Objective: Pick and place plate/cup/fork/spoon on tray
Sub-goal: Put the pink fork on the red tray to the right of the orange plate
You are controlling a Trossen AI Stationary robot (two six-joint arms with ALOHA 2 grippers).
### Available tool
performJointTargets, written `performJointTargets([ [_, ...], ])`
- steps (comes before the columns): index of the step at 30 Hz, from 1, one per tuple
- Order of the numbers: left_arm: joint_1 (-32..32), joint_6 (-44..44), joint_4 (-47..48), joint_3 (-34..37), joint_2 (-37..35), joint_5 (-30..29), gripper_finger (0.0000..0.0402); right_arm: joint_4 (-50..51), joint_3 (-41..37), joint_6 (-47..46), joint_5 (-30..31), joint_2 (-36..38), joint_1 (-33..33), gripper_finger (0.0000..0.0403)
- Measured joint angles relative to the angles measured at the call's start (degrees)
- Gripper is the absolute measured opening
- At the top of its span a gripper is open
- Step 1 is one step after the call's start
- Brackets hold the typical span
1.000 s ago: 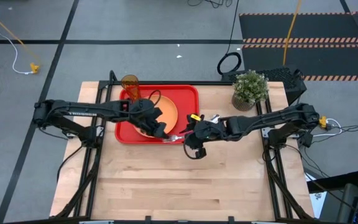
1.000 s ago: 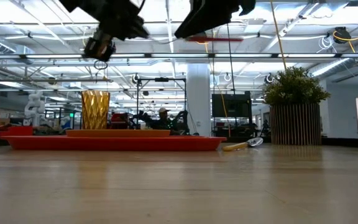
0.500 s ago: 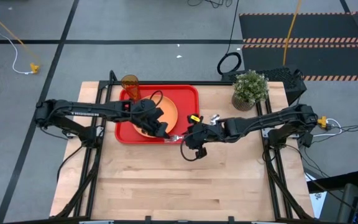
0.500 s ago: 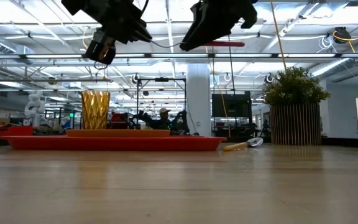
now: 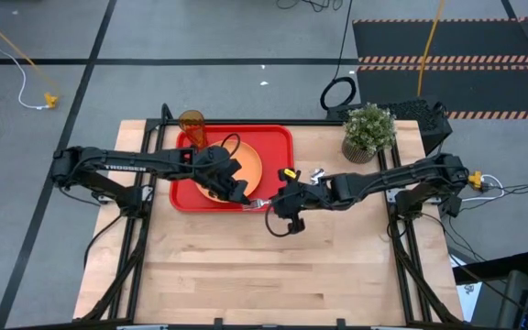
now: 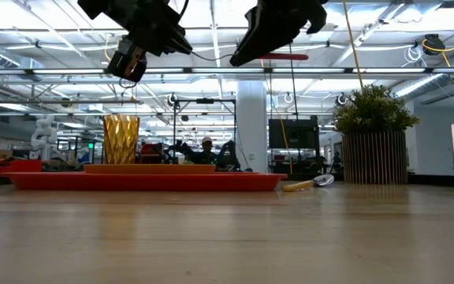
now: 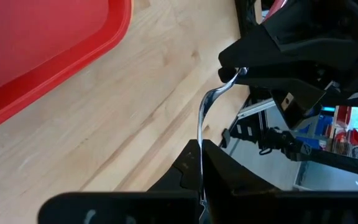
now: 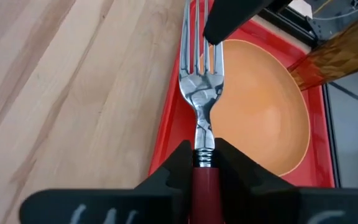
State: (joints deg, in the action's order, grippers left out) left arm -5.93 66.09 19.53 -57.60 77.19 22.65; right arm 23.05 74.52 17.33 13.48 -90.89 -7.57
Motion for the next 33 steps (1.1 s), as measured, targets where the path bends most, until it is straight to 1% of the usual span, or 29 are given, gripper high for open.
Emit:
performJointTargets([
  [3,0.0,0.7,-0.1,0.0,0.0,0.0,0.0008,0.0,0.0,-2.1,-0.1,0.0,0.0,0.0036],
  [6,0.0,2.0,-0.4,0.0,0.0,-0.6,0.0031,0.1,0.0,-4.3,-0.2,0.0,0.0,0.0035],
  [8,0.0,1.5,-0.9,0.0,-0.1,-1.4,0.006,0.2,0.0,-5.4,-0.1,0.0,0.0,0.0034],
  [13,-0.5,0.9,-2.1,0.0,-1.7,-1.8,0.0148,0.6,0.0,-10.0,0.0,0.0,0.0,0.0035],
  [16,-2.0,0.6,-3.2,0.0,-3.2,-1.9,0.0179,2.0,0.0,-14.9,-0.5,0.0,0.0,0.0035],
  [19,-3.8,0.0,-3.6,0.0,-6.1,-2.2,0.0184,3.0,0.0,-19.6,-3.4,0.0,0.0,0.0035],
  [22,-5.8,-2.9,-3.5,0.0,-9.6,-4.3,0.0171,3.0,0.0,-26.0,-4.6,0.0,0.0,0.0035],
  [24,-7.1,-6.1,-3.6,0.0,-12.3,-6.3,0.0158,2.8,0.0,-31.7,-4.5,0.0,0.2,0.0035],
  [27,-9.2,-13.4,-3.2,0.0,-16.4,-9.0,0.0143,1.8,0.0,-40.4,-4.5,0.0,1.5,0.0035],
  [30,-10.7,-21.7,-3.1,0.0,-19.8,-11.4,0.0133,1.2,0.0,-49.8,-2.6,0.0,3.2,0.0035],
  [33,-12.1,-28.4,-2.4,0.0,-22.6,-13.0,0.0132,0.8,0.0,-59.6,1.0,0.0,4.8,0.0035],
])
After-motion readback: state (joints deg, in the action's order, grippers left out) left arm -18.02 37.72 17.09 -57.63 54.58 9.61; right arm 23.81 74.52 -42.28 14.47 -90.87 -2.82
